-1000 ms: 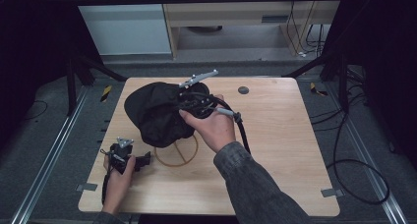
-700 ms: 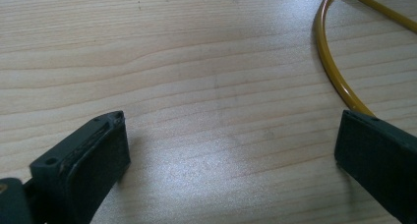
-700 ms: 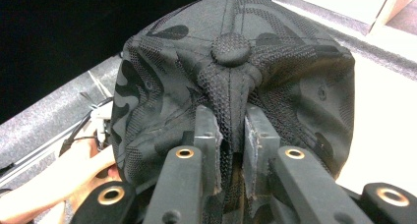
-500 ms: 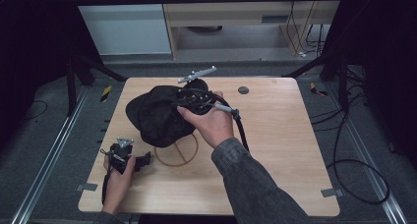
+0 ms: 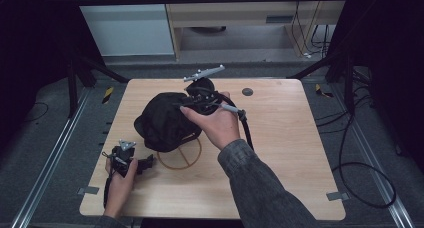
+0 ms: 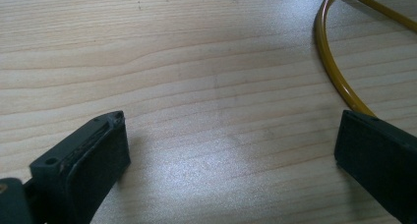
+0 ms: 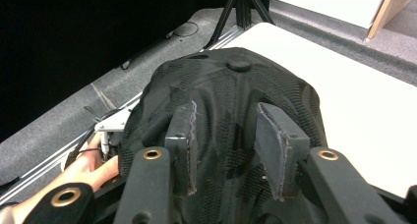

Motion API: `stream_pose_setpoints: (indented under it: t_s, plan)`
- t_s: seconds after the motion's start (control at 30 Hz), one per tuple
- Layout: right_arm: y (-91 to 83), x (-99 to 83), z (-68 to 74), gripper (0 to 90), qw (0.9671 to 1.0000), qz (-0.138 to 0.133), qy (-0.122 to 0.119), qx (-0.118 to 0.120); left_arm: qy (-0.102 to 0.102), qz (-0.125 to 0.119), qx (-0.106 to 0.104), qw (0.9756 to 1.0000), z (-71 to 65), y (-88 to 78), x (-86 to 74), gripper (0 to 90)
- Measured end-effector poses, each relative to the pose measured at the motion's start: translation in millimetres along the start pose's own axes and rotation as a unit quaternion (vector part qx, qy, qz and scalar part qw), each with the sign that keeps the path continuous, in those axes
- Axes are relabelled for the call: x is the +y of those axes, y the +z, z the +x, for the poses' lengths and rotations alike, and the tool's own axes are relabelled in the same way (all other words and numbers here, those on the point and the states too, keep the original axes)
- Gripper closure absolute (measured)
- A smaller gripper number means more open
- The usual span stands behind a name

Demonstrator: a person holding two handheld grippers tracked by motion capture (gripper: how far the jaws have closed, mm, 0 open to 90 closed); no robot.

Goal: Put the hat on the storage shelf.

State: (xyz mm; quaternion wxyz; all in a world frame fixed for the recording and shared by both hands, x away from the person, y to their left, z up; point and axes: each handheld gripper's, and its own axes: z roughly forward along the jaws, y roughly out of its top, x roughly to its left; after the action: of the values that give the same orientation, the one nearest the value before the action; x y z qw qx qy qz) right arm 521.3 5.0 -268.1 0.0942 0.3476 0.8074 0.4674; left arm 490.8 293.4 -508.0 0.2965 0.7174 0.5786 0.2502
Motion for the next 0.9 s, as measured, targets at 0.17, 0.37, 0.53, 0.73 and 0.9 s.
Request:
stream_pose_setpoints:
  t_s: [0.17, 0.37, 0.53, 0.73, 0.9]
  plan:
    - [-3.0, 0.0, 1.4, 59.0, 1.0, 0.0, 0.0, 0.005, -0.001, 0.0, 0.0, 1.0, 0.0, 0.0, 0.0, 0.0]
    - [-5.6, 0.2, 2.5, 58.0, 1.0, 0.0, -0.002, 0.007, 0.0, 0.0, 0.0, 1.0, 0.0, 0.0, 0.1, 0.0]
    - [-7.7, 0.1, 2.8, 56.1, 1.0, 0.001, -0.004, 0.008, -0.001, 0.0, -0.001, 1.0, 0.0, 0.0, 0.0, 0.0]
    - [-12.5, 0.0, 3.3, 53.7, 0.9999, -0.001, -0.007, 0.009, -0.001, 0.0, 0.0, 1.0, 0.0, 0.0, 0.0, 0.0]
    - [-16.2, -0.5, 3.2, 50.8, 0.9999, 0.0, -0.01, 0.007, 0.0, 0.0, 0.0, 1.0, 0.0, 0.0, 0.0, 0.0]
